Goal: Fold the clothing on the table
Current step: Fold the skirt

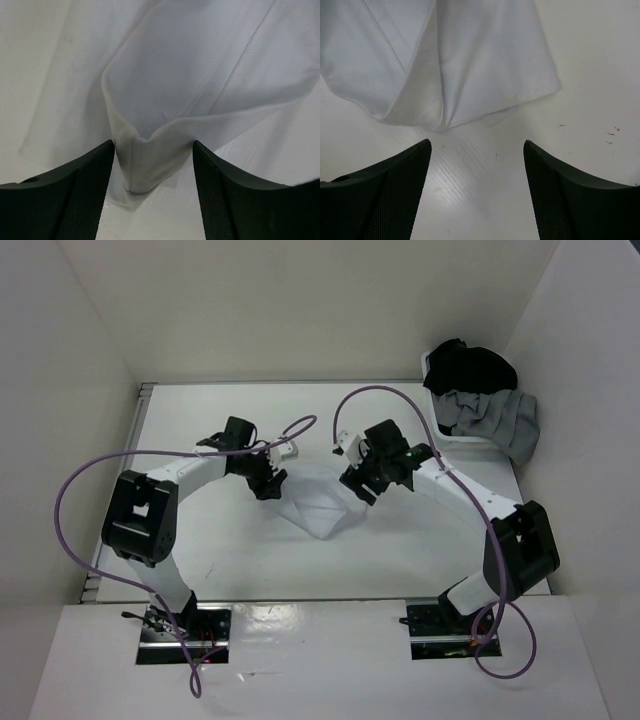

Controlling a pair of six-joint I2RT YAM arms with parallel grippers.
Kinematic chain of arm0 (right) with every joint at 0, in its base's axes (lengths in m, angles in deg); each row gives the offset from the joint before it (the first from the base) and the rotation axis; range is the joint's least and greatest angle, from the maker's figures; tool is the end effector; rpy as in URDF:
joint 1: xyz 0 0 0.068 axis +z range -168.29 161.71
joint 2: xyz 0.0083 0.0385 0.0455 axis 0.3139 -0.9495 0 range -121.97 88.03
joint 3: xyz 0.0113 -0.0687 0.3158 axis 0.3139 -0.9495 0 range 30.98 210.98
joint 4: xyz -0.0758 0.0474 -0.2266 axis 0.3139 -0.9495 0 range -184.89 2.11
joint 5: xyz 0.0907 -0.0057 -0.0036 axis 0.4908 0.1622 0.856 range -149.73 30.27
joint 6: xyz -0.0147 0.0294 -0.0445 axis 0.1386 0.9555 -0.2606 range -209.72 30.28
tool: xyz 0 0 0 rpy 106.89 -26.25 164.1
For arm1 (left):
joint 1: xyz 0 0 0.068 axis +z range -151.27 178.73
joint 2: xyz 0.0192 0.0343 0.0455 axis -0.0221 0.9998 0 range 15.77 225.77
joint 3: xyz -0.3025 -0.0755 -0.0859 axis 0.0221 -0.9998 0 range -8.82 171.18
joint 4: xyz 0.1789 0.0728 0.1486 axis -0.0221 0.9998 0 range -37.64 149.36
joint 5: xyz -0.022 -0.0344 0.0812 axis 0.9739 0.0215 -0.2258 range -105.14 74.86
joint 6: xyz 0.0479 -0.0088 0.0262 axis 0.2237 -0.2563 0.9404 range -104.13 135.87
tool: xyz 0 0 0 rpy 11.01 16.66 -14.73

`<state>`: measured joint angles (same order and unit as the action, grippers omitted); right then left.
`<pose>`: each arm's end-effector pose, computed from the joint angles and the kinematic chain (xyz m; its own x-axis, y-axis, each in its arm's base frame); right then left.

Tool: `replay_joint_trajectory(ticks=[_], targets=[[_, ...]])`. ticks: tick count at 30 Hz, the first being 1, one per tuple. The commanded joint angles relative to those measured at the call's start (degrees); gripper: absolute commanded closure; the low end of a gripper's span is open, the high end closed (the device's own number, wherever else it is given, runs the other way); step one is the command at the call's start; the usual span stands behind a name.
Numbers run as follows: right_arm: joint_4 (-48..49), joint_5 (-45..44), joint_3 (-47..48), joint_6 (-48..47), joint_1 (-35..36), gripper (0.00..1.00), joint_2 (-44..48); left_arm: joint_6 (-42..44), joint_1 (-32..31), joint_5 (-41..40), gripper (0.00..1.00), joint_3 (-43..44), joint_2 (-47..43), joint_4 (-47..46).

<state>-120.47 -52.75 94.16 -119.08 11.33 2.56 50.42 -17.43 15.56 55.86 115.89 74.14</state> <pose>0.2505 0.1478 0.3072 -0.3494 -0.7585 -0.5501 -0.8292 0.5237 -0.1954 0.3326 -0.1164 0.2531 -0.3788 0.6174 -0.6894 0.8738 0.4841 -0.0465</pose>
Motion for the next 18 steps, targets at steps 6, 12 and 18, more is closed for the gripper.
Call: replay_joint_trajectory(ticks=[6, 12, 18], targets=[[0.4, 4.9, -0.2, 0.8, 0.0, 0.21, -0.8, 2.5, -1.2, 5.2, 0.62, 2.8, -2.0, 4.1], [0.4, 5.5, -0.8, -1.0, 1.8, 0.21, -4.1, 2.5, -1.2, 4.6, 0.81, -0.8, -6.2, 4.1], [1.0, 5.5, -0.8, -2.4, 5.1, 0.21, -6.8, 1.5, -0.6, 4.1, 0.85, -2.4, -9.4, 4.1]])
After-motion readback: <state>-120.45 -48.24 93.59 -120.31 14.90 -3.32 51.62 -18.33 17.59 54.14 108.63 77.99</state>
